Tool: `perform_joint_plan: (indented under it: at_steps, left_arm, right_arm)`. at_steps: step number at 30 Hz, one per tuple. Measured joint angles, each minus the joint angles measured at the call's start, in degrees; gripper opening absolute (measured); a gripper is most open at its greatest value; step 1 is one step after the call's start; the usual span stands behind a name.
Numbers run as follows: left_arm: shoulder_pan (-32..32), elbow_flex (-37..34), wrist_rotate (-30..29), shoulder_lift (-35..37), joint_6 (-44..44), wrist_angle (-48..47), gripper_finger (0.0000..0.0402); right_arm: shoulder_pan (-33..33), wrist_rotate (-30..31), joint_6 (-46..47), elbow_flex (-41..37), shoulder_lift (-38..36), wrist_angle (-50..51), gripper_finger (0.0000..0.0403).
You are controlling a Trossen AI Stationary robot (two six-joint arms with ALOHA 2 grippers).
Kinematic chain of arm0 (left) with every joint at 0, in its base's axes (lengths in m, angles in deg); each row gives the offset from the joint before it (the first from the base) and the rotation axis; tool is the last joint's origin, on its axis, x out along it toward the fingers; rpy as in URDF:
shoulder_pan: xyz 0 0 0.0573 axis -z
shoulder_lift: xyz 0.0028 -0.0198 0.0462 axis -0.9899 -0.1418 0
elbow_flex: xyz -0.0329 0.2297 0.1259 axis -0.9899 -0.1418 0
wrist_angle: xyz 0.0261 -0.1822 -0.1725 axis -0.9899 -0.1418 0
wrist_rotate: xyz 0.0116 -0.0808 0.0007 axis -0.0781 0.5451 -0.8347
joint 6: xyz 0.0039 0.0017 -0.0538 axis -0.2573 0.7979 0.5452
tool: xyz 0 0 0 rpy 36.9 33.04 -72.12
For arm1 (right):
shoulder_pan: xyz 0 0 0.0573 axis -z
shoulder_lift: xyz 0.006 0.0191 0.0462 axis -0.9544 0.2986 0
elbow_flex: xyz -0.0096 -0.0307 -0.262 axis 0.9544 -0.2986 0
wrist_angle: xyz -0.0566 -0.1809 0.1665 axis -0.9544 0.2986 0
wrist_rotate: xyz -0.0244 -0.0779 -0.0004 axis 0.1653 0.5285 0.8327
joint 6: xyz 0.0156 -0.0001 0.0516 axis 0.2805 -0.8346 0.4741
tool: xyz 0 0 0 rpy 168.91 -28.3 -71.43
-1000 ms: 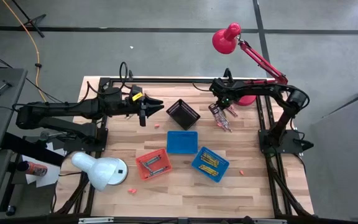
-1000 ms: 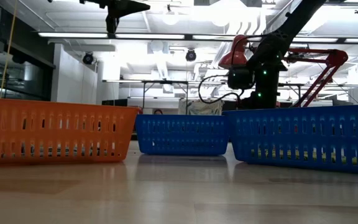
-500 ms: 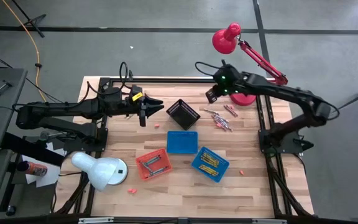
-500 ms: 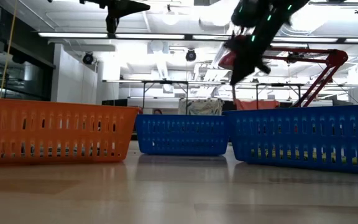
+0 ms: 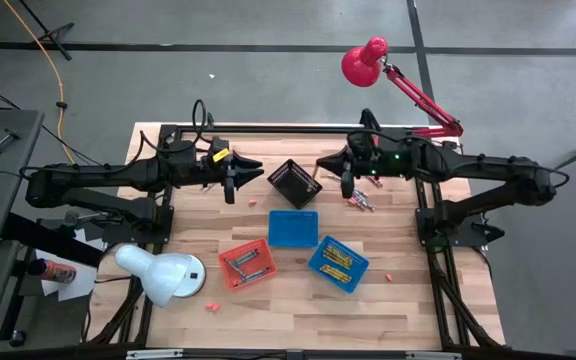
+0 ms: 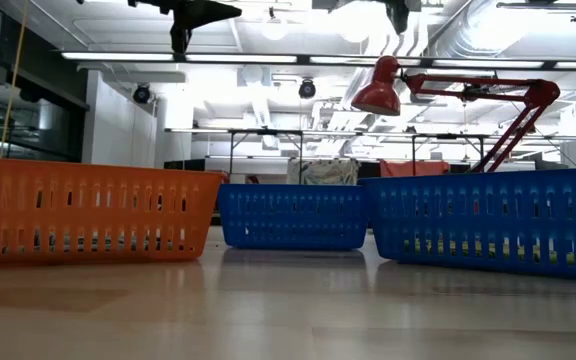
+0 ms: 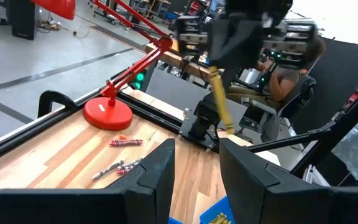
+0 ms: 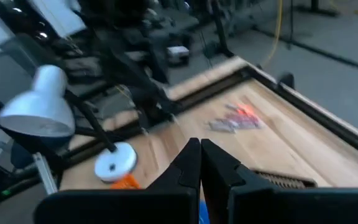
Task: Sort crayons
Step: Put the yellow crayon into the right blue bin
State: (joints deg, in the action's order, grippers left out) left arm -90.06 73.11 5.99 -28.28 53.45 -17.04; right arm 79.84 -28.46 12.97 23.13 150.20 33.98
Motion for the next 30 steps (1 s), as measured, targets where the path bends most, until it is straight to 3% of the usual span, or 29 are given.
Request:
perform_joint_plan:
  at_steps: [12, 17, 19, 23, 30]
  left_arm:
    - [0.0, 0.0, 0.0, 0.0, -0.02, 0.33, 0.0113]
    - [0.0, 0.0, 0.0, 0.0, -0.02, 0.3, 0.0113]
    - [0.0, 0.0, 0.0, 0.0, -0.02, 0.28, 0.0113]
    - [0.0, 0.0, 0.0, 0.0, -0.02, 0.27, 0.0113]
    - [0.0, 0.0, 0.0, 0.0, -0.02, 0.23, 0.0113]
  right_arm:
    - [-0.84, -0.29, -0.28, 0.0, 0.0, -1.79, 0.0]
    - [-3.65, -10.6, 5.17, -0.01, 0.0, 7.42, 0.0]
    - [-6.77, -11.39, 7.78, -1.02, -0.02, 12.32, 0.0]
    - [-13.74, -10.13, 14.99, -6.06, 0.0, 18.14, 0.0]
    - [-24.12, -2.44, 28.59, -17.16, 0.09, 13.57, 0.0]
